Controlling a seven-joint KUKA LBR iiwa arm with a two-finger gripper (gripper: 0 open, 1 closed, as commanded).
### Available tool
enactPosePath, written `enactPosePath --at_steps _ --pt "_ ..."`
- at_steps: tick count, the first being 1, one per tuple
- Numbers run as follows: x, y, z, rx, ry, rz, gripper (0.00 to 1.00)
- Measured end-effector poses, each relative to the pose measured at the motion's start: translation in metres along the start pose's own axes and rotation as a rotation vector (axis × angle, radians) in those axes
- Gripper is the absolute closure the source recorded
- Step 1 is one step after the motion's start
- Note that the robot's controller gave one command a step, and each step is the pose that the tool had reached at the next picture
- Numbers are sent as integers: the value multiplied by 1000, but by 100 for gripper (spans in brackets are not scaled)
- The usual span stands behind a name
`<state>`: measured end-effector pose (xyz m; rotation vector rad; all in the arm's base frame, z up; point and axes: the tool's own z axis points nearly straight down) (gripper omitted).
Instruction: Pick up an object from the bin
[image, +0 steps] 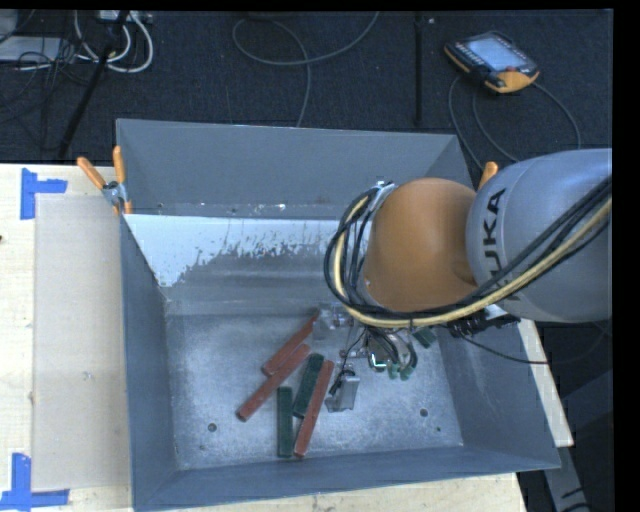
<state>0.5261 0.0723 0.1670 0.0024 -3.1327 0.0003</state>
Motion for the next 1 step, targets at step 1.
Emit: enactPosePath --at_steps 1 --pt "-2 0 -4 -1 -8 2 0"
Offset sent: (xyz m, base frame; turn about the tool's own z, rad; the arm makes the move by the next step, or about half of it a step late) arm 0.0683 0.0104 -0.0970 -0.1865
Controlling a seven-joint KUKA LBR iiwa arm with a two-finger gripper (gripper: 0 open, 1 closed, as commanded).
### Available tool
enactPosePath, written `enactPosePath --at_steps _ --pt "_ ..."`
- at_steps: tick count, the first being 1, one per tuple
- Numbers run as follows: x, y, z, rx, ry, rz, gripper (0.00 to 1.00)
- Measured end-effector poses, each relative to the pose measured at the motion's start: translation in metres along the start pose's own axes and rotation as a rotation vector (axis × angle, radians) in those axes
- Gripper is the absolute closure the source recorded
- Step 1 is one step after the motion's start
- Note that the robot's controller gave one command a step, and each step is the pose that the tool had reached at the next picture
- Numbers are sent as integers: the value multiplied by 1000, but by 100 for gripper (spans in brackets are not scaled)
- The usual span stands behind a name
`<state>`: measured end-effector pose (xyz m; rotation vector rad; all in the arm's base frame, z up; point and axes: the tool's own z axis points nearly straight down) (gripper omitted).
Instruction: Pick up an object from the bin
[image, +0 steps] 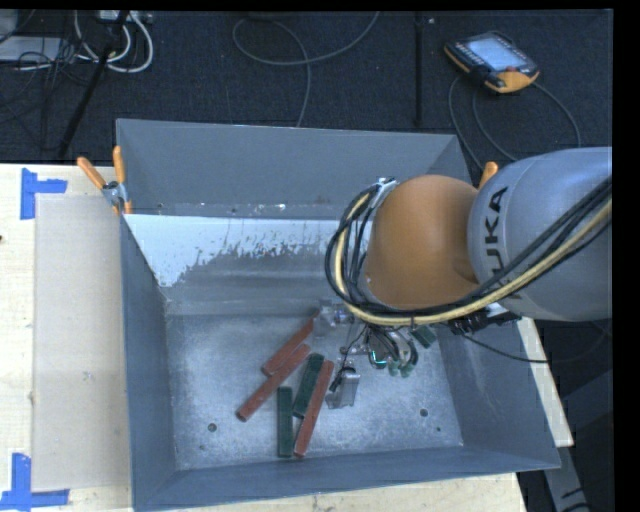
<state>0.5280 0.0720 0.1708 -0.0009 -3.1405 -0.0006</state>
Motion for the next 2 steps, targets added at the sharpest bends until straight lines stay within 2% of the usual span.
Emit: enactPosePath --at_steps 1,2 --pt "-27 5 34 0 -9 -72 0" --pt "-70 31 81 1 -7 -210 0"
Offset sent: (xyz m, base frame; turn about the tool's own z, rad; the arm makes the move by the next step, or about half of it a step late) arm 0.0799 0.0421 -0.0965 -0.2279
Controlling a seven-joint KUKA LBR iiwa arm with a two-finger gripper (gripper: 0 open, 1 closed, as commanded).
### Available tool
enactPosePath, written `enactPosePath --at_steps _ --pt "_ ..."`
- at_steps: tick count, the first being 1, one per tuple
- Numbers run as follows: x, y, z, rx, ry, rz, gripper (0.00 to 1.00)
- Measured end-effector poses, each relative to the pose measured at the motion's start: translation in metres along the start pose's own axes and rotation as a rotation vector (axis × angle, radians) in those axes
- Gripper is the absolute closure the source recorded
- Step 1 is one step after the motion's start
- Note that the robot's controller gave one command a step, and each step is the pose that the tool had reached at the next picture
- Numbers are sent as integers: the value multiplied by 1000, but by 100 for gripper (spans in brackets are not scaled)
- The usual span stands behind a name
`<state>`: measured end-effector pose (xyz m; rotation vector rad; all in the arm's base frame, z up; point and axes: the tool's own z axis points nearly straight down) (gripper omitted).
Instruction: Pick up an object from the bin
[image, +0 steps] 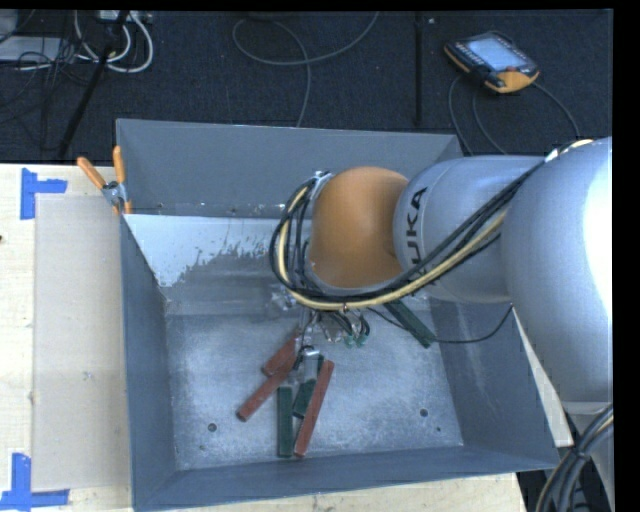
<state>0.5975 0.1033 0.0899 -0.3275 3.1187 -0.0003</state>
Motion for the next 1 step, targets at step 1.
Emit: enactPosePath --at_steps 1 --pt "16 -38 16 -3 -2 81 100"
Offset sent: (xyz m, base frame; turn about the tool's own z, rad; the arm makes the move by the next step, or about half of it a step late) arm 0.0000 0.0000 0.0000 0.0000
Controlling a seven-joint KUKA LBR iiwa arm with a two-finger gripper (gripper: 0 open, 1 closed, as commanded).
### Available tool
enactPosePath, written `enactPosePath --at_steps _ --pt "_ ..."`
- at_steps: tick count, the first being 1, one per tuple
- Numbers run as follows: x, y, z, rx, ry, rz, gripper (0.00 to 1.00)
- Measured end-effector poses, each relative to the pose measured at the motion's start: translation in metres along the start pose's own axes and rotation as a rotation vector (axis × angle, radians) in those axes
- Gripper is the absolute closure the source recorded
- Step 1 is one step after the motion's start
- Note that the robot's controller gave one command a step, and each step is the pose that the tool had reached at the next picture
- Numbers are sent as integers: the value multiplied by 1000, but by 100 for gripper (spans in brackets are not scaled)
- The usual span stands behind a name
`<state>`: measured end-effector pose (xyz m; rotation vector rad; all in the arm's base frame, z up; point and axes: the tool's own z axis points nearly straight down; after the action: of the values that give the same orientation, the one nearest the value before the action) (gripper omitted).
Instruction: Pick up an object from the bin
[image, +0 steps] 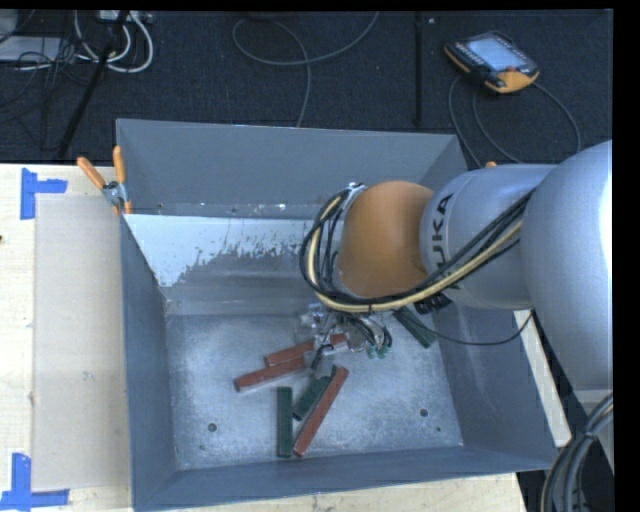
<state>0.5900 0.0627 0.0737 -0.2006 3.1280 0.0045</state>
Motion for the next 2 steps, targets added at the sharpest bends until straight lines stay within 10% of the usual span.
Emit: enactPosePath --at_steps 2 --pt "7 -20 -20 0 8 -57 100"
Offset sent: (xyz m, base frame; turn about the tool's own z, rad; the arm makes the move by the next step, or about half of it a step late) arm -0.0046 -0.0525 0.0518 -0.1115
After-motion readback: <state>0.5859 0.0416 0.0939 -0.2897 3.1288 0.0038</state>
